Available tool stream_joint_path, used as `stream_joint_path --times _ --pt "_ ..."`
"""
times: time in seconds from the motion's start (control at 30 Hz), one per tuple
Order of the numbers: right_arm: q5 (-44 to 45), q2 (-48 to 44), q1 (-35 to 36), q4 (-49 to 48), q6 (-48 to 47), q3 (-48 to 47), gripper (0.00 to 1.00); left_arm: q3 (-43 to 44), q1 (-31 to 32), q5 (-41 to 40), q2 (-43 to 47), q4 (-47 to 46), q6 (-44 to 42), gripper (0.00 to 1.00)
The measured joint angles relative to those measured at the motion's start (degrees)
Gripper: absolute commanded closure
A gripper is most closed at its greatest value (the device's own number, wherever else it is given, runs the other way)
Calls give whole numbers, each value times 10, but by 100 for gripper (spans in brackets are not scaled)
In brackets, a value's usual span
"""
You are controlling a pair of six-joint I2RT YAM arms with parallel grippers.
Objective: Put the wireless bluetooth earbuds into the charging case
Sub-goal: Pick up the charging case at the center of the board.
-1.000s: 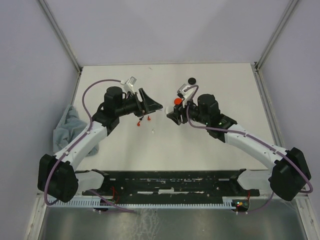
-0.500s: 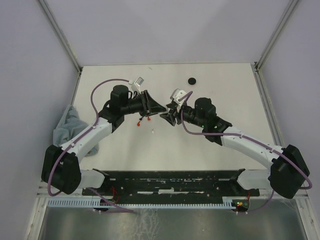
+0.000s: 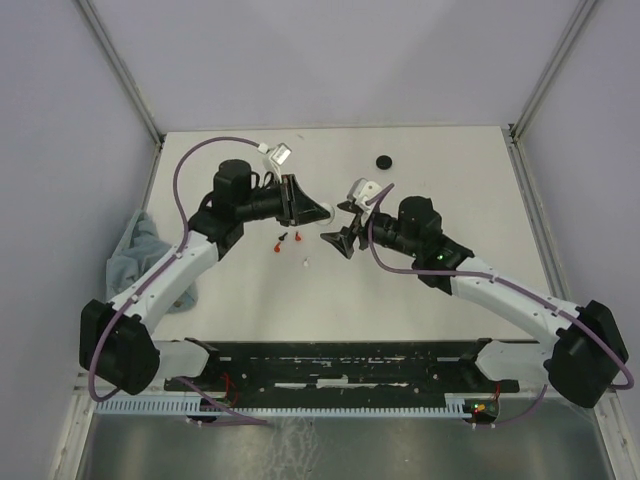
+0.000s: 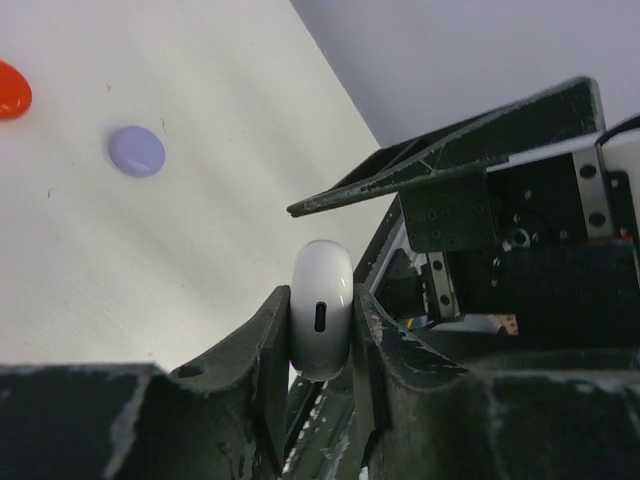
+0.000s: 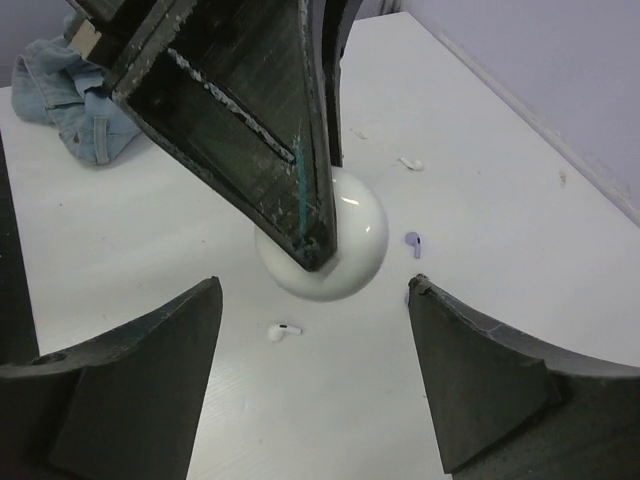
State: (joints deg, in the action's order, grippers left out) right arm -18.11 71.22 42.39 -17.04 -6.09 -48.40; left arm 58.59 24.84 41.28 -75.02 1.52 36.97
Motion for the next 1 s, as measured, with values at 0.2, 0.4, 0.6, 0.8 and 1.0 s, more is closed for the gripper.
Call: stream_joint_path --times 0.2,0.4,0.6,0.8,1.0 --pt "-53 -40 -27 92 2 -30 14 12 0 41 36 29 -127 90" --pt "-134 -49 -66 172 9 -92 16 15 0 90 68 46 -266 96" --pt "-196 -48 -74 188 40 -105 19 18 0 122 87 42 -335 97" --pt "-235 -45 -76 150 89 -105 25 -4 0 129 100 -27 -314 97" --pt "-260 -22 -76 110 122 -105 34 -45 0 127 110 -110 -254 97"
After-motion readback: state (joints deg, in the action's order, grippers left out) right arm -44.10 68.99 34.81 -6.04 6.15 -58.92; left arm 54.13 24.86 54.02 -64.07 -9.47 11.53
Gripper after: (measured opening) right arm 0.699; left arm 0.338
